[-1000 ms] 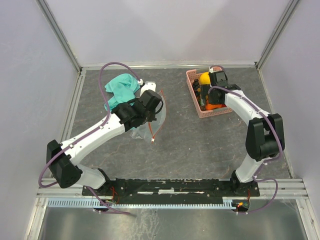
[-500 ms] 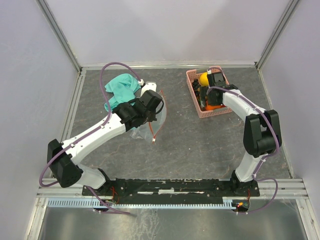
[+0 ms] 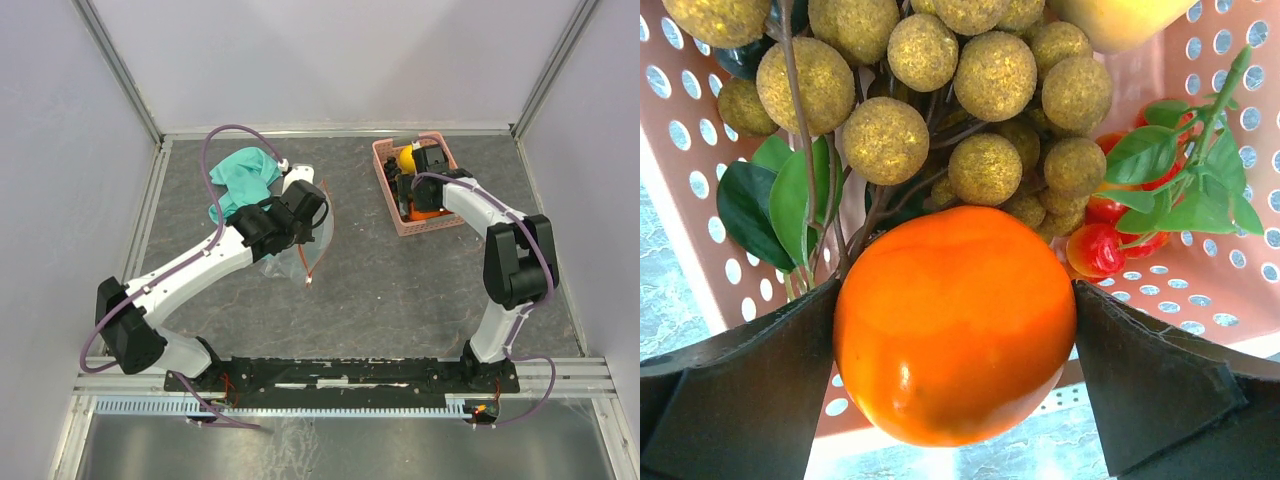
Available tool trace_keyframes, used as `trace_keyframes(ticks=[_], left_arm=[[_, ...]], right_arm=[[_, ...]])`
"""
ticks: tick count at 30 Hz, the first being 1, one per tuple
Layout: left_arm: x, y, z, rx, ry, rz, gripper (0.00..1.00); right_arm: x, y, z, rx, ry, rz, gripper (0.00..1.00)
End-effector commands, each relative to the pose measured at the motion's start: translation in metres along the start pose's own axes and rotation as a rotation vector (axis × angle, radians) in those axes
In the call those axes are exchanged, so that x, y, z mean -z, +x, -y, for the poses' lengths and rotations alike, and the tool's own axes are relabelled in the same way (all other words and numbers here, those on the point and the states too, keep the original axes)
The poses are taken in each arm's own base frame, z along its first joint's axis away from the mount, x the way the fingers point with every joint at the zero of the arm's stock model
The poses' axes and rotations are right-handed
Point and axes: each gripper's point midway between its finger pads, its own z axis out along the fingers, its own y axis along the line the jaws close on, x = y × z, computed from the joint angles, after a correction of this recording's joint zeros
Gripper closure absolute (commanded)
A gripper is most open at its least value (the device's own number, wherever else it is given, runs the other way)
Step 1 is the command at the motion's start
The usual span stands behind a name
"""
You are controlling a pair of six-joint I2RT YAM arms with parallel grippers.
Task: Place the food in the zip-top bag and seal the zipper
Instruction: Pick up the fake fruit from the bin, then place the fake fruit in the zipper food storage bag.
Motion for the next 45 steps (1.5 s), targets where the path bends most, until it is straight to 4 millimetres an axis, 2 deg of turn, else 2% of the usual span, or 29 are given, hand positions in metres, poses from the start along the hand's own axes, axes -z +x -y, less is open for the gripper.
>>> trace_keyframes(ticks=[1,4,9,15,22,27,34,41,45], left_arm=[[0.004,-0.021,0.01,0.011,0.039,0.051,0.97],[0.005,-0.022,0.011,0.011,0.045,0.053,0.97],[0.007,-0.026,0.015,0.017,0.067,0.061,0.97],[0.008,-0.029,0.021,0.02,0.095,0.064,0.97],[0.009,-0.031,0.024,0.021,0.107,0.063,0.97],[0.011,-0.036,0.027,0.026,0.123,0.069,0.97],[0.014,-0.04,0.032,0.023,0.147,0.073,0.97],[0.017,-0.043,0.033,0.001,0.166,0.087,0.97],[0.018,-0.042,0.038,-0.001,0.197,0.086,0.97]], right_arm=[[-0.003,-0.016,-0.001,0.0,-0.004,0.038,0.01],[-0.002,-0.019,0.001,0.001,-0.004,0.043,0.0],[0.009,-0.024,0.003,-0.004,-0.002,0.066,0.13],[0.032,-0.031,0.0,-0.023,-0.051,0.11,0.23],[0.066,-0.041,-0.006,-0.055,-0.12,0.184,0.26],[0.108,-0.052,-0.029,-0.051,-0.252,0.28,0.27],[0.188,-0.065,-0.073,0.053,-0.481,0.47,0.27],[0.259,-0.057,-0.125,0.291,-0.692,0.658,0.27],[0.288,-0.045,-0.153,0.411,-0.838,0.741,0.27]])
